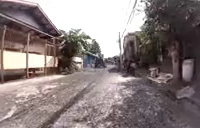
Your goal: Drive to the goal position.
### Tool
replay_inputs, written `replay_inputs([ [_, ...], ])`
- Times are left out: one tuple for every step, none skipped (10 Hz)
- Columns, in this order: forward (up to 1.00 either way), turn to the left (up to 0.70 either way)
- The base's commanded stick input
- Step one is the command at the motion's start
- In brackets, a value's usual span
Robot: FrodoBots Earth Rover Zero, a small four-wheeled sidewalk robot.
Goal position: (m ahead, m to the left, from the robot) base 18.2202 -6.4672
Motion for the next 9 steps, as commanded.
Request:
replay_inputs([
  [0.0, 0.0],
  [0.0, 0.0],
  [0.0, 0.0],
  [0.0, 0.0],
  [0.0, 0.0],
  [0.02, 0.0],
  [0.7, 0.0],
  [0.7, 0.0],
  [0.7, -0.03],
])
